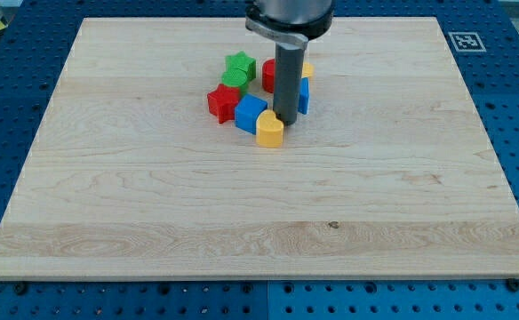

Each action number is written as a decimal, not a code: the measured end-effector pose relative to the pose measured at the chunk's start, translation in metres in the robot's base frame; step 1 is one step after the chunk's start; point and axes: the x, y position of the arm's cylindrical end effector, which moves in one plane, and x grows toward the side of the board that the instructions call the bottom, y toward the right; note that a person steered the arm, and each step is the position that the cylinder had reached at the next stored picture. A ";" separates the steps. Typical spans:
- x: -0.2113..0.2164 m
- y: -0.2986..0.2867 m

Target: Move yellow heart towards bottom left

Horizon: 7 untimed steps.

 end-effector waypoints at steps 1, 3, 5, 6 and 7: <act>0.026 -0.024; 0.075 -0.064; 0.111 -0.082; 0.122 -0.104; 0.121 -0.132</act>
